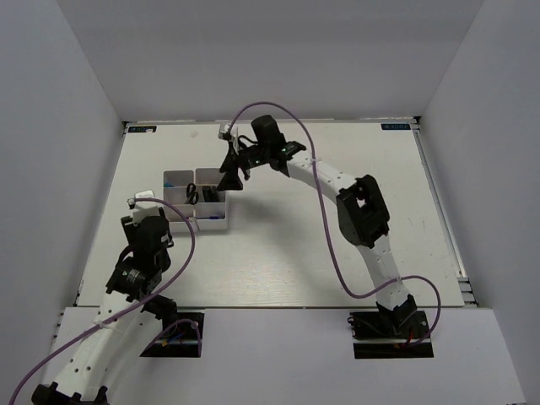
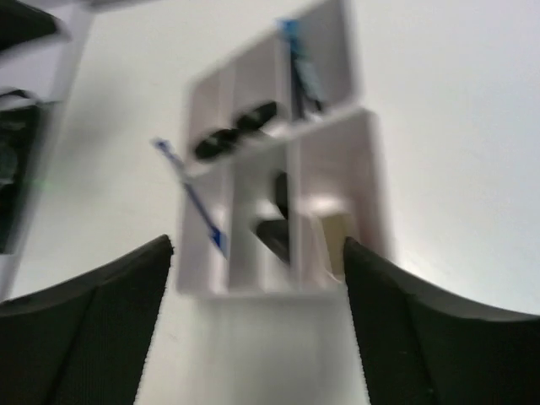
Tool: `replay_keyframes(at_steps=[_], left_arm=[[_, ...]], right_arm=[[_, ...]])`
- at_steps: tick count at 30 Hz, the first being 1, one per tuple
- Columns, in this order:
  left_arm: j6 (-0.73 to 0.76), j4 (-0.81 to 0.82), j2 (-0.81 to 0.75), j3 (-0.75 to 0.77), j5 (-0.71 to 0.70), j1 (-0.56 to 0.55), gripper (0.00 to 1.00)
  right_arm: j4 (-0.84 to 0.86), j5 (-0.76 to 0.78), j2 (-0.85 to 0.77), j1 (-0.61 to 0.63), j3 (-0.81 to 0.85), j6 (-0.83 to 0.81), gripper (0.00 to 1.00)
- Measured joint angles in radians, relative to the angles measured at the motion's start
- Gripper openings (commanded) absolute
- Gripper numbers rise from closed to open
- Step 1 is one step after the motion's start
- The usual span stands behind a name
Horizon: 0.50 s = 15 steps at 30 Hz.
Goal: Sort the stationery into containers
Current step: Place the stationery into the container
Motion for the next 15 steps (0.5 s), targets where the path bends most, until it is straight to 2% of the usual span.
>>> replay_keyframes(at_steps=[1,2,5,6,7,8,9,10,15], left_arm=[[0.006,0.007,-0.003,-0.004,0.011,0.0,0.3],[0.006,0.011,-0.004,-0.007,0.018,0.0,0.0],[0.022,0.016,-0.011,-0.013,0.048,0.0,0.0],[0.023,0.021,-0.014,-0.016,0.06,0.0,0.05],[0.025,0.024,-0.016,-0.018,0.072,0.0,0.23],[0.031,0.024,-0.018,-0.02,0.084,0.0,0.49],[0.035,0.027,-0.017,-0.021,0.097,0.0,0.88],[0.037,0.03,-0.016,-0.022,0.11,0.0,0.98],[0.023,0.034,0.013,-0.022,0.196,0.0,1.0]], right_arm=[[-0.097,0.113,-0.031,-0.005,0.027,-0.039,0.9],[-0.167,0.193,-0.063,-0.011,0.037,-0.063,0.9],[-0.348,0.424,-0.201,-0.042,0.013,-0.105,0.9],[-0.386,0.477,-0.251,-0.056,-0.013,-0.105,0.9],[-0.424,0.53,-0.306,-0.077,-0.052,-0.103,0.9],[-0.467,0.583,-0.36,-0.101,-0.093,-0.097,0.9],[-0.487,0.627,-0.408,-0.121,-0.14,-0.088,0.9],[-0.523,0.685,-0.457,-0.143,-0.193,-0.074,0.9],[-0.578,0.947,-0.666,-0.195,-0.541,-0.01,0.9]])
